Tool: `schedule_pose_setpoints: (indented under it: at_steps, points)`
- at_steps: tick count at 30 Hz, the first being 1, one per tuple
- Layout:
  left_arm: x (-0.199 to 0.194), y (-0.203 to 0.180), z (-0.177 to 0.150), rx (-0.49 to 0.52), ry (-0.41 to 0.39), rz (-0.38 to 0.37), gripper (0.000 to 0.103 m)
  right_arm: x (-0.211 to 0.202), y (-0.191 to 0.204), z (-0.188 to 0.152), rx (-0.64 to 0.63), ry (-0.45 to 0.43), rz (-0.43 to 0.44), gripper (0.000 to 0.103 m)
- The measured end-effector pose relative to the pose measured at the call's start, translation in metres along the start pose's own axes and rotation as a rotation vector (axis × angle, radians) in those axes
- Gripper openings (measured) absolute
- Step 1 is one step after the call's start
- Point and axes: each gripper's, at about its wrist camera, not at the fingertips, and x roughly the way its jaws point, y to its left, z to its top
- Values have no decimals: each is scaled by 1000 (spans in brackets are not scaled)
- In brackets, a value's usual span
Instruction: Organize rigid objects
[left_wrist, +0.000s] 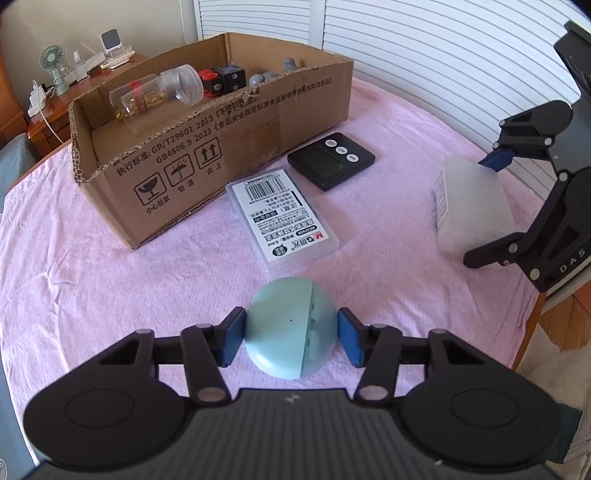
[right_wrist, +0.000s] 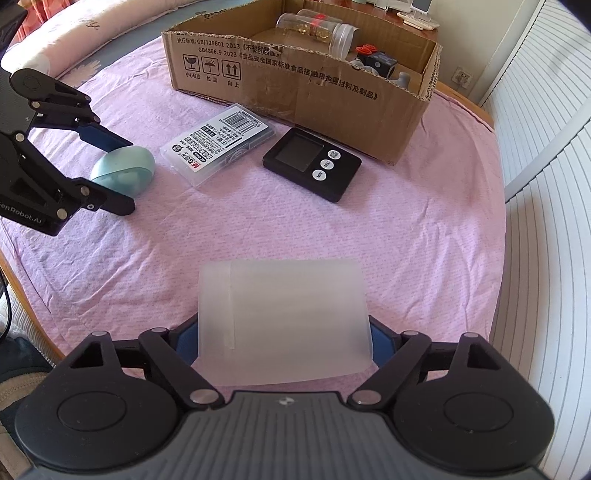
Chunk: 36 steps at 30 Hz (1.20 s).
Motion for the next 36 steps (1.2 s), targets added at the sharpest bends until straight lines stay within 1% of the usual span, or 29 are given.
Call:
schedule_pose_setpoints:
  at_steps: [12, 17, 20, 24, 27, 32, 36]
  points:
    - [-7, 0, 1, 46, 46, 1, 52, -12, 1, 7, -22, -24, 15, 87]
    - [-16, 0, 5, 59, 46, -11, 52, -18, 0, 15, -22, -44, 31, 87]
    - [-24, 1, 11, 64, 39, -15, 52, -24, -3, 23, -16, -76, 19, 87]
    - [-37, 6, 26, 55, 10, -21, 52, -37, -12, 39, -8, -134, 10, 87]
    - [-47, 11, 42, 64, -26, -4, 52, -47, -19, 53, -6, -184, -1, 87]
    - [-62, 26, 78, 64, -97, 18, 52, -63, -31, 80, 2, -271, -23, 87]
    - [-56, 45, 110, 43, -120, 51, 52, -68, -42, 101, 17, -314, -32, 87]
